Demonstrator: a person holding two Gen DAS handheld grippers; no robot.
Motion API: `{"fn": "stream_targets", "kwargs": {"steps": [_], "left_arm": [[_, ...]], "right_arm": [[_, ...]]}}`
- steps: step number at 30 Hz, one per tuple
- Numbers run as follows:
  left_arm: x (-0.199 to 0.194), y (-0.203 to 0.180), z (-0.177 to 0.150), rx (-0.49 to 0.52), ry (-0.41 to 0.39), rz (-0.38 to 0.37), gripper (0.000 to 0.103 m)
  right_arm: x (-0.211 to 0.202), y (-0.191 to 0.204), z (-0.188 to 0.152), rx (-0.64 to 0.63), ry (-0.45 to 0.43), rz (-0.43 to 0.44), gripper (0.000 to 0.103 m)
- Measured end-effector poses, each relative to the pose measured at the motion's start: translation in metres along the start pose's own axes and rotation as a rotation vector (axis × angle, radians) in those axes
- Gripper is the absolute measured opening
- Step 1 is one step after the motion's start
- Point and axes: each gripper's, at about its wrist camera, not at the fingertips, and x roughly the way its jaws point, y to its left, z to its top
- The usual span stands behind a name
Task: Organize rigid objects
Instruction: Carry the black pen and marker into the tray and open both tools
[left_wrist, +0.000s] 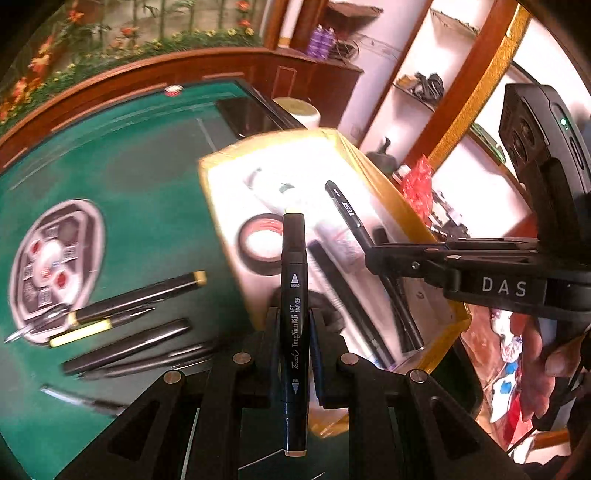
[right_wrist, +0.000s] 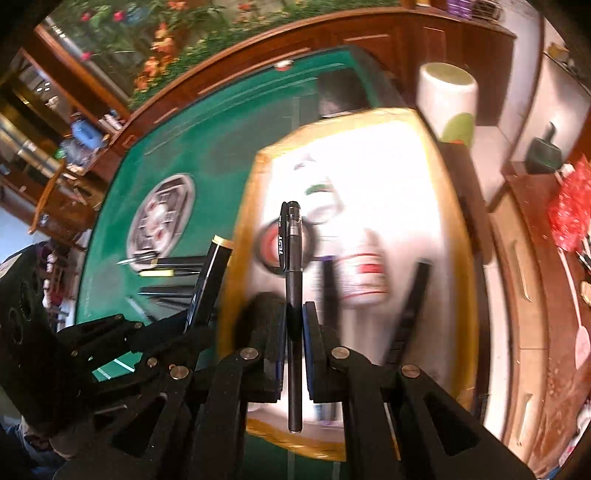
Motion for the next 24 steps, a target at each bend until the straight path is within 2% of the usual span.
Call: {"fn": "stream_targets", "kwargs": {"steps": [8, 15, 16, 18, 20, 23, 24], "left_arm": [[0.042, -0.015, 0.013, -0.03, 0.073, -0.031, 0.014], [0.045, -0.018, 0.017, -0.039, 0.076, -0.04, 0.015], [0.043, -0.018, 0.015, -0.038, 0.074, -0.039, 0.017], [0.037, -0.016, 0.013, -0.042, 0.065, -0.044, 0.038], [0.03, -0.014, 0.014, -0.051, 0.046, -0.051, 0.046], [0.018, -0.009, 0.015, -0.06, 0.019, -0.071, 0.047], [0.015, -0.007, 0.015, -0.062, 0.013, -0.074, 0.05]], "right_arm": [[0.01, -0.033, -0.002, 0.033, 0.029, -0.046, 0.008], [0.01, -0.039, -0.003, 0.023, 0.028, -0.069, 0.009], [0.01, -0.039, -0.003, 0.024, 0.027, -0.069, 0.009], [0.007, -0.038, -0.001, 0.028, 0.02, -0.074, 0.01], [0.004, -0.035, 0.001, 0.027, 0.006, -0.079, 0.012], [-0.006, -0.029, 0.004, 0.021, -0.029, -0.09, 0.013], [-0.007, -0.027, 0.005, 0.021, -0.035, -0.089, 0.013]]}}
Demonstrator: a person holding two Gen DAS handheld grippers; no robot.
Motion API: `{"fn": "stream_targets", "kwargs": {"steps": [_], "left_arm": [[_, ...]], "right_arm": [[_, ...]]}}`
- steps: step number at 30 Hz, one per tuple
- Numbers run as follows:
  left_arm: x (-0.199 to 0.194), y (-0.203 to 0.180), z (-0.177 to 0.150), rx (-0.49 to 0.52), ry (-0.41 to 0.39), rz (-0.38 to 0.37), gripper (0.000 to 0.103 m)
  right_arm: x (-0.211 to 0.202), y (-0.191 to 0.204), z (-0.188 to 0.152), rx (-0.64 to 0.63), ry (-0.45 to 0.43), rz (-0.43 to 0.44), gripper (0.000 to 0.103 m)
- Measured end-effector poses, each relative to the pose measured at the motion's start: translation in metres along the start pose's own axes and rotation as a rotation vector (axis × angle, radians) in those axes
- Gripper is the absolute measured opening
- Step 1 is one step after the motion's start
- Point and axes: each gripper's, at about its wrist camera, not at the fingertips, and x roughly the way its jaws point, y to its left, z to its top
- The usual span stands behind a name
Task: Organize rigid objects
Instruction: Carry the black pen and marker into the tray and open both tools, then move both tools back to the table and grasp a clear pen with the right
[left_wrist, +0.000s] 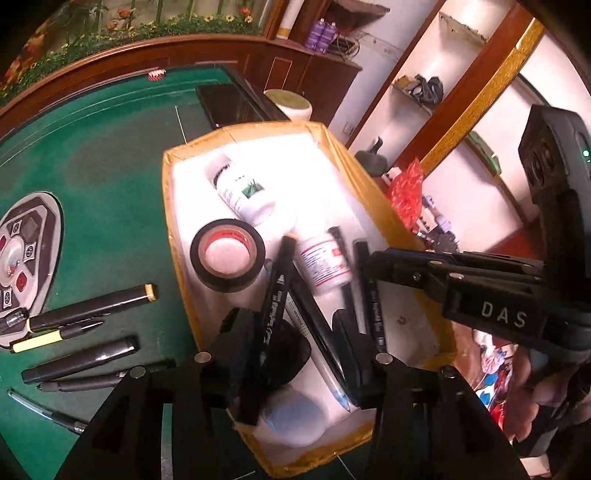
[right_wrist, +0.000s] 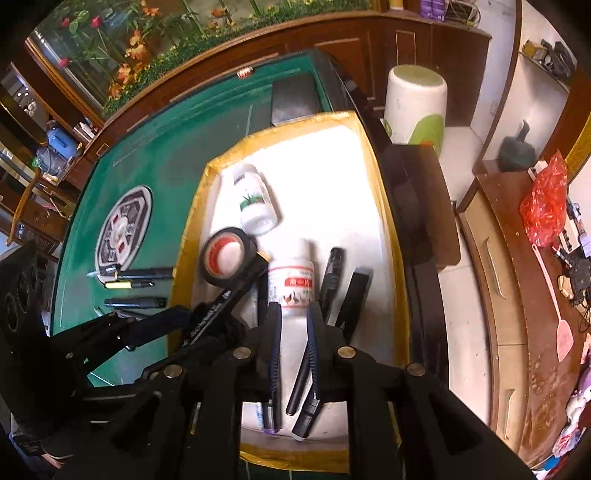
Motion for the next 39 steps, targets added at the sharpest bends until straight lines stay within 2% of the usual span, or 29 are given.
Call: {"fn": "stream_targets", "kwargs": {"steps": [5, 10, 13, 19, 23, 28, 36, 37, 38, 39], "left_arm": [[-0.023, 0.016, -0.002, -0.029, -0.039, 0.001, 0.053], [-0.059, 0.059, -0.01, -0.101, -0.103, 0.044, 0.054], [-0.08, 0.091, -0.021, -0.147, -0.136, 0.092, 0.054], [-0.123, 0.178, -0.066, -0.29, -0.165, 0.211, 0.054], [-0.14, 0.212, -0.095, -0.357, -0.16, 0.259, 0.054], [-0.158, 0.234, -0.125, -0.37, -0.154, 0.298, 0.054], [-0.174, 0.255, -0.138, -0.329, -0.146, 0.329, 0.054], [-0.173, 0.258, -0.136, -0.319, -0.14, 0.33, 0.054], [-0.171, 0.259, -0.134, -0.31, -0.135, 0.33, 0.054], [-0.17, 0.261, -0.131, -0.297, -0.13, 0.329, 0.054]], "right_arm": [[-0.014, 0.017, 0.003, 0.001, -0.043, 0.03, 0.014], [-0.021, 0.053, 0.0, -0.059, -0.055, 0.093, 0.018], [-0.016, 0.08, -0.005, -0.117, -0.024, 0.149, 0.025], [0.017, 0.15, -0.028, -0.262, 0.095, 0.263, 0.025], [0.048, 0.198, -0.046, -0.367, 0.181, 0.306, 0.025], [0.088, 0.246, -0.053, -0.459, 0.234, 0.284, 0.025], [0.127, 0.284, -0.05, -0.561, 0.278, 0.217, 0.025], [0.129, 0.286, -0.053, -0.575, 0.281, 0.2, 0.023], [0.128, 0.288, -0.055, -0.59, 0.267, 0.185, 0.016], [0.127, 0.292, -0.059, -0.618, 0.272, 0.166, 0.012]]}}
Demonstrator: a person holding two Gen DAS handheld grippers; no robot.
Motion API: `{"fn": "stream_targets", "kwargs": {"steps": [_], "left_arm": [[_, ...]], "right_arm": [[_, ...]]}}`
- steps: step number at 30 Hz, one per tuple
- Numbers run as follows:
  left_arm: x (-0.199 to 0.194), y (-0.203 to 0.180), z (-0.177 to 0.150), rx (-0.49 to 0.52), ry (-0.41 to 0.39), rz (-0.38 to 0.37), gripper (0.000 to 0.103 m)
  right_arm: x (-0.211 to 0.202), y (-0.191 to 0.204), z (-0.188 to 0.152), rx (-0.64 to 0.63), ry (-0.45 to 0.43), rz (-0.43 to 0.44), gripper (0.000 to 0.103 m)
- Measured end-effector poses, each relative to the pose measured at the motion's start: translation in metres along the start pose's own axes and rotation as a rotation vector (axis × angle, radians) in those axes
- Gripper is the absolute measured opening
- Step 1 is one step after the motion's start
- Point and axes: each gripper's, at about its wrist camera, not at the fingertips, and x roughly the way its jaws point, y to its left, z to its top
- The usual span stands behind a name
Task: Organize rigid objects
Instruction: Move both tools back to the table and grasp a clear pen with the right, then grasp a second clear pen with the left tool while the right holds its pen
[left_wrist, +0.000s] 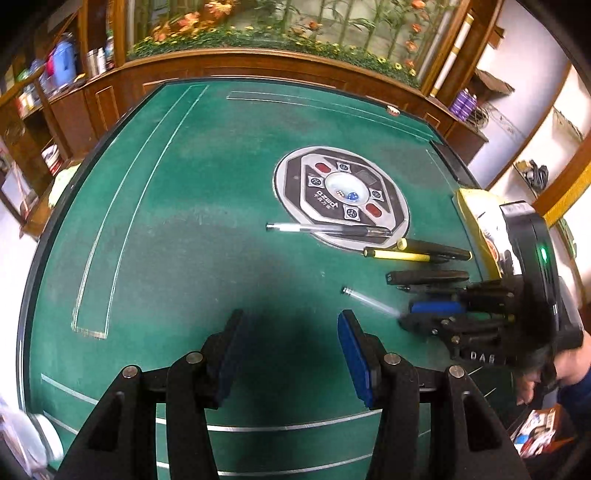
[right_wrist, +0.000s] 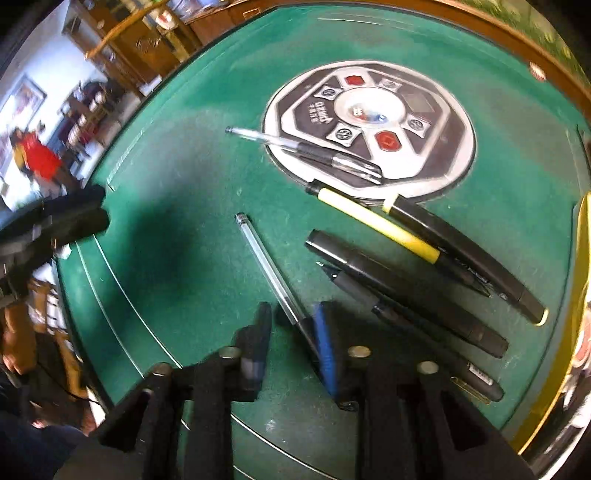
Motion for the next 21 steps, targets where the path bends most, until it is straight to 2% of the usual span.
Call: {"fn": "stream_targets", "kwargs": {"steps": [3, 7, 9, 11, 13, 17, 21], "left_arm": [[0.014, -0.012, 0.017, 0.088, 0.005, -0.007, 0.054], [0.043, -0.035, 0.044, 0.248, 0.014, 0.004, 0.054], [0.06, -0.044, 0.055, 0.336, 0.02, 0.001, 0.054], [0.082, -0.052, 0.064, 0.423, 0.07, 0.023, 0.054], [0.097, -0.056, 0.069, 0.489, 0.102, 0.011, 0.054], [0.121, -0.063, 0.077, 0.594, 0.142, 0.038, 0.054], [0.125, -0.064, 0.086, 0.621, 0.132, 0.007, 0.053]], "right_arm": [[-0.002, 0.013, -0.01, -0.037, 0.011, -0.057, 0.009], [-0.013, 0.005, -0.029, 0.055, 0.001, -0.01, 0.008], [-0.019, -0.002, -0.04, 0.091, -0.001, -0.013, 0.008], [-0.024, -0.009, -0.051, 0.126, -0.006, -0.016, 0.008], [-0.03, -0.02, -0.062, 0.177, -0.016, -0.014, 0.009], [-0.036, -0.032, -0.075, 0.246, -0.022, -0.012, 0.009], [-0.035, -0.039, -0.082, 0.279, -0.021, -0.009, 0.009]]}}
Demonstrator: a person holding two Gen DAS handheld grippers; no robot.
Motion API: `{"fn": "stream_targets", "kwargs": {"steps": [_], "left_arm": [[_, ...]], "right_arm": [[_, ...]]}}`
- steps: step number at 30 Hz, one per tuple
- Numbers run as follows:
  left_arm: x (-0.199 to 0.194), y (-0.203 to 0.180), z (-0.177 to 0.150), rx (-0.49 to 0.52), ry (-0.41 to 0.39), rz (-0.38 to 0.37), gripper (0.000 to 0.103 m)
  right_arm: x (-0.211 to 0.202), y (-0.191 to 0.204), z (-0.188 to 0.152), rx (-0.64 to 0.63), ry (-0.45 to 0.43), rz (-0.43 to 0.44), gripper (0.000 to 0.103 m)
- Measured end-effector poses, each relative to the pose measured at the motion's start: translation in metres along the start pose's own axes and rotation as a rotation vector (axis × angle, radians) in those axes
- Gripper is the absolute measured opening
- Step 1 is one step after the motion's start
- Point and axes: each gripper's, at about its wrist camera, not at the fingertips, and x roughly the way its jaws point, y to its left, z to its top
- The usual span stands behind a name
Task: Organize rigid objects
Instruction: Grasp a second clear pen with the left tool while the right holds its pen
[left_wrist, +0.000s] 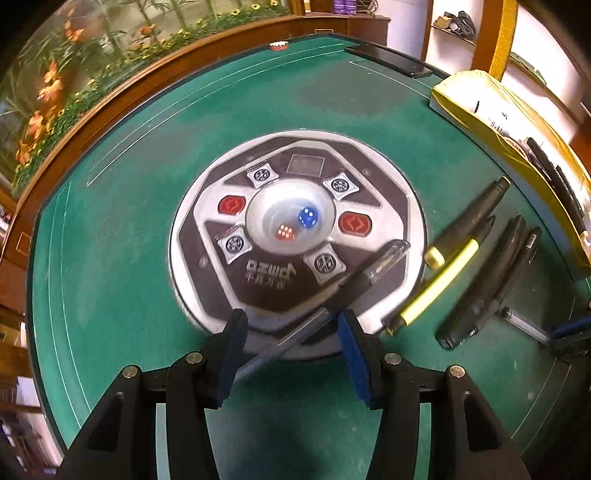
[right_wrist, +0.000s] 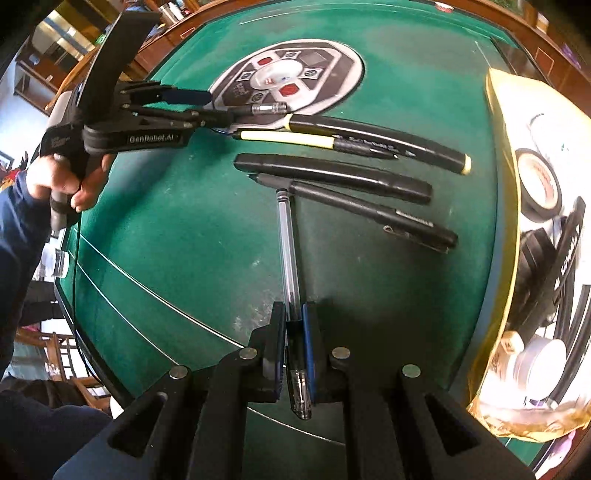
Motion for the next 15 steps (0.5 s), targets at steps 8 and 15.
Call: {"fn": "stream_targets", "kwargs": {"steps": [8, 15], "left_arm": [[-0.012, -0.008, -0.017, -0.118, -0.025, -0.051, 0.008], [-0.045, -0.03, -0.089, -0.387, -0.058, -0.128, 0.008]], "right_arm": [[0.006, 0.003, 0.007, 0.003, 0.019, -0.004, 0.009], [0.007, 0.003, 0.009, 0.009, 0.028, 0.011, 0.009]]}}
